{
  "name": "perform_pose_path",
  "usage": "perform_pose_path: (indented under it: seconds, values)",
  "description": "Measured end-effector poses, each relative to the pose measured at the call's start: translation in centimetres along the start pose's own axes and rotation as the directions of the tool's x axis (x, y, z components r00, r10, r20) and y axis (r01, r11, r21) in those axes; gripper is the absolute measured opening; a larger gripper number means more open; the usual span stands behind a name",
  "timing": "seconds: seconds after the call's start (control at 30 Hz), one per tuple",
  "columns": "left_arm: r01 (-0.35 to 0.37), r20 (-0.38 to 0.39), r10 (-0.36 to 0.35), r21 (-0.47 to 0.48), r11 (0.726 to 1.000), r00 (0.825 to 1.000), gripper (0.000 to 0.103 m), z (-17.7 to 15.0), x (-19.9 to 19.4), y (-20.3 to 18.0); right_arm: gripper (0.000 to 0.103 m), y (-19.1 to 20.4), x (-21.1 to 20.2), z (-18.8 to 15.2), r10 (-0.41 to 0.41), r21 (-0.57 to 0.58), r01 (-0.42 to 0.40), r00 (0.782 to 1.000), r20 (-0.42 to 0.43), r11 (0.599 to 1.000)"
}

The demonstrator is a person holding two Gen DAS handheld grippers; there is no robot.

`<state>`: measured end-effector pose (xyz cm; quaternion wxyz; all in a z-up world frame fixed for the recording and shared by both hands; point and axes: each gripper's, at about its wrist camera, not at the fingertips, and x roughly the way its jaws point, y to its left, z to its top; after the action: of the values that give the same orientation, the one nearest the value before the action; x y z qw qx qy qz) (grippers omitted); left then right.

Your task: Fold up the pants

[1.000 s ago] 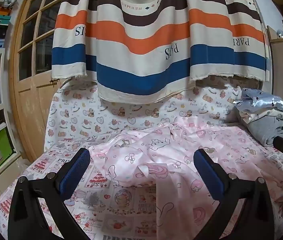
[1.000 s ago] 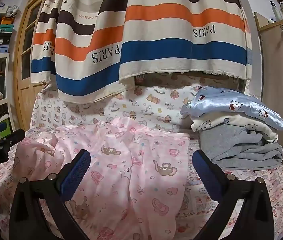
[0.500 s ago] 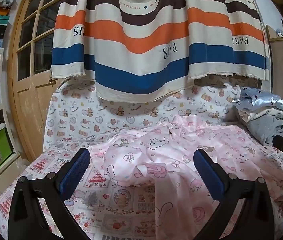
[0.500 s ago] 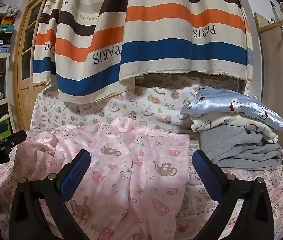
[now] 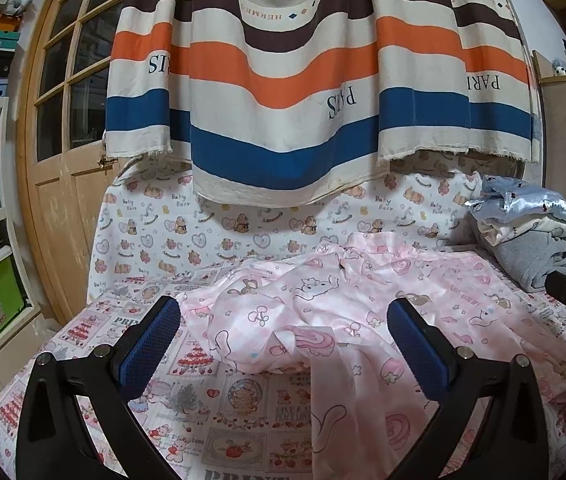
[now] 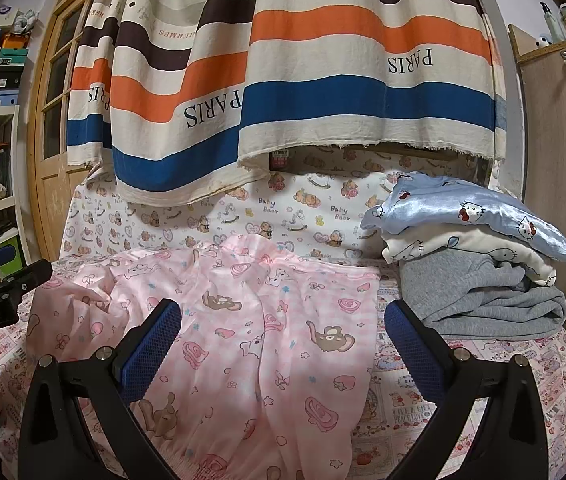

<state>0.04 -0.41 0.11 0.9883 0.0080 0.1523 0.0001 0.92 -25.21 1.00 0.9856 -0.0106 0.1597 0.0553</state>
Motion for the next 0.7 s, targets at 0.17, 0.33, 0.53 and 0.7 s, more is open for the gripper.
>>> perform_pose_path:
  seconds: [0.17,0.33,0.53,0.7]
  values:
    - [-0.001,-0.004,0.001,-0.002,1.0,1.0,0.103,0.02,-0.04,-0.05,0.102,-0.26,0.03,0.19,-0.001,0.001,0.001,1.0,-0.003,1.0]
    - [-0.001,-0.005,0.001,-0.001,1.0,1.0,0.103,0.07,0.01,0.0,0.102,-0.09,0.06,0.11,-0.001,0.001,0.001,1.0,-0.001,1.0]
    - [-0.001,-0.005,0.001,-0.001,1.0,1.0,0.103,0.08,0.01,0.01,0.102,-0.11,0.07,0.13,-0.001,0.001,0.001,1.0,-0.001,1.0]
    - [-0.001,-0.004,0.001,0.0,1.0,1.0,0.103,0.06,0.0,0.01,0.102,0.05,0.11,0.06,-0.001,0.001,0.001,1.0,-0.003,1.0]
